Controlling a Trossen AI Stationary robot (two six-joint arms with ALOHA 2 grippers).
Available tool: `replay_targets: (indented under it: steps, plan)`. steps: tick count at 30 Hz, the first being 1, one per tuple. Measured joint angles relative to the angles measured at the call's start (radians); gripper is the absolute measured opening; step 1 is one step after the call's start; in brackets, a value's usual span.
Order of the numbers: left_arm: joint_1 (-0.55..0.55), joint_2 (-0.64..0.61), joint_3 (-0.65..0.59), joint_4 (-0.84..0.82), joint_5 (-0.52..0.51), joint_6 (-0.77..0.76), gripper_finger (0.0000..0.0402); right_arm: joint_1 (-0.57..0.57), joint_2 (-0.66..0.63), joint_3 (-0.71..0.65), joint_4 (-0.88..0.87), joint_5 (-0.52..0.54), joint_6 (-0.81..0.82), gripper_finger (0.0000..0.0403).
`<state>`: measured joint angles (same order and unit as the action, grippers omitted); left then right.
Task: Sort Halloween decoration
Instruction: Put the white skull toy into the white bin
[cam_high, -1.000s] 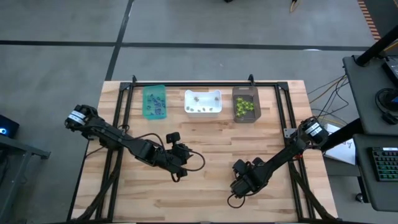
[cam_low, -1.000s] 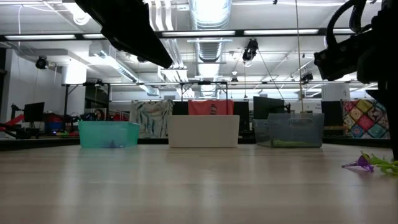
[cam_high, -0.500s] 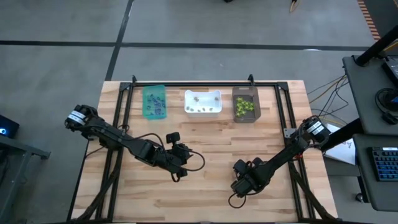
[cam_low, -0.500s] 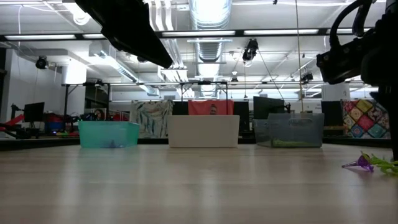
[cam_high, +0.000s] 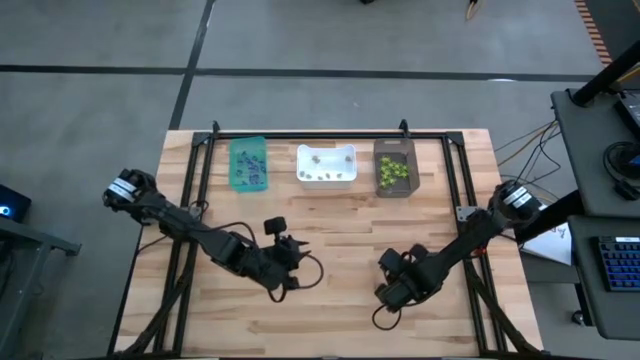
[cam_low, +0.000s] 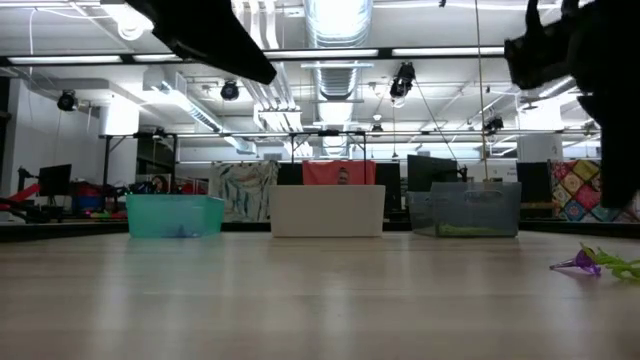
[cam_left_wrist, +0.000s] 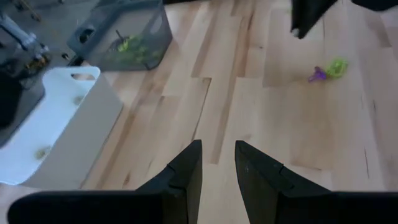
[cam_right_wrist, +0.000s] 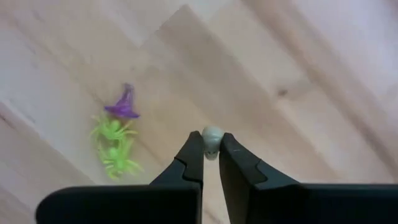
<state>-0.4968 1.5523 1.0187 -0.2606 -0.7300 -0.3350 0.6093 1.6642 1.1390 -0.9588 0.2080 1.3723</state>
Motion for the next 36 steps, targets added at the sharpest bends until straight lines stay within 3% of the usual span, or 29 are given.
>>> replay_targets:
  steps: [8, 14, 18, 22, 27, 36]
  plan:
    - [-0.071, -0.036, 0.0, -0.011, -0.031, 0.053, 0.0078, -0.076, -0.151, 0.001, 0.021, 0.128, -0.151, 0.0018]
    - [-0.096, -0.077, 0.0, -0.097, -0.032, 0.055, 0.0078, -0.186, -0.227, 0.001, 0.195, 0.158, -0.547, 0.0018]
    - [-0.096, -0.102, 0.0, -0.153, -0.049, 0.025, 0.0078, -0.297, -0.238, 0.001, 0.383, 0.121, -0.8, 0.0018]
    - [-0.096, -0.113, 0.0, -0.187, -0.091, 0.012, 0.0078, -0.44, -0.225, 0.001, 0.567, 0.046, -0.981, 0.0018]
    - [-0.095, -0.113, 0.0, -0.194, -0.098, 0.011, 0.0078, -0.625, -0.182, 0.002, 0.759, 0.029, -1.149, 0.0018]
    - [-0.095, -0.113, 0.0, -0.209, -0.098, -0.017, 0.0078, -0.888, -0.03, 0.002, 0.991, 0.028, -1.243, 0.0018]
